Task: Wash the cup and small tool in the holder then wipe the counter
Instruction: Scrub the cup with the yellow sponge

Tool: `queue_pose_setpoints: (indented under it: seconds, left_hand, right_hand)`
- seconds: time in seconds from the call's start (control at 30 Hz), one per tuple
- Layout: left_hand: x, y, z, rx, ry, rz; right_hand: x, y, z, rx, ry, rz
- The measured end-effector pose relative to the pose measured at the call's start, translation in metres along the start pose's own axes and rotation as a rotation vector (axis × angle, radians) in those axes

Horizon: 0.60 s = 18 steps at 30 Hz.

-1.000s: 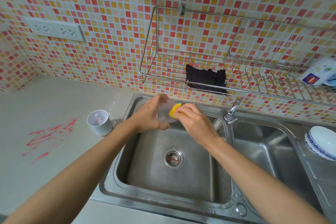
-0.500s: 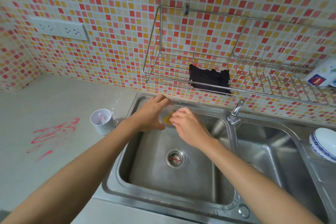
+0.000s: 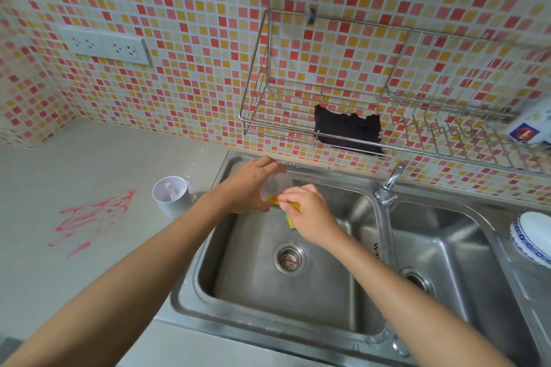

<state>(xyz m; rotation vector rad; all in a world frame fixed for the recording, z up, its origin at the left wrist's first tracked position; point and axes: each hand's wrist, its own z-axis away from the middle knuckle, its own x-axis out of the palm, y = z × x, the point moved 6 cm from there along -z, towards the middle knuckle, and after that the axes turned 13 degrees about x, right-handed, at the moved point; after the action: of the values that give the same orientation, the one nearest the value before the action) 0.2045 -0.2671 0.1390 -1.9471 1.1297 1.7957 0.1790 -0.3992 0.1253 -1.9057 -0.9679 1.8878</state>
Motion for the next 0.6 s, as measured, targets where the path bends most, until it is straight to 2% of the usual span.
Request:
queue_pose_setpoints:
  seconds: [0.1,0.2,0.27,0.37,0.43,0.5,0.6]
  left_hand:
    - [0.001,0.002,-0.003,-0.005,0.010,0.030]
    - [0.001,0.005,-0.004,0.000,0.003,0.039]
    - [0.002,0.005,-0.003,-0.006,-0.034,0.010]
    - [0.005,0.000,0.001,-0.016,-0.066,-0.001]
    - [0.005,-0.001,0.004,-0.025,-0.062,0.010]
    - [0.005,-0.003,0.006,-0.039,-0.047,0.029]
    - [0.004,-0.002,0.007,-0.056,-0.017,0.063]
  right_hand:
    - [-0.012,-0.005,0.000,-0.242,0.193,0.345]
    - [-0.012,-0.005,0.004,-0.261,0.260,0.362]
    - [-0.005,-0.001,0.006,-0.139,0.157,0.196]
    - [0.005,0.006,0.008,0.115,-0.138,-0.168]
    - [0.002,0.008,0.010,0.164,-0.237,-0.308]
    - [-0.008,0.007,0.010,0.071,-0.185,-0.168]
    - [-0.022,0.010,0.005,-0.155,0.040,0.103]
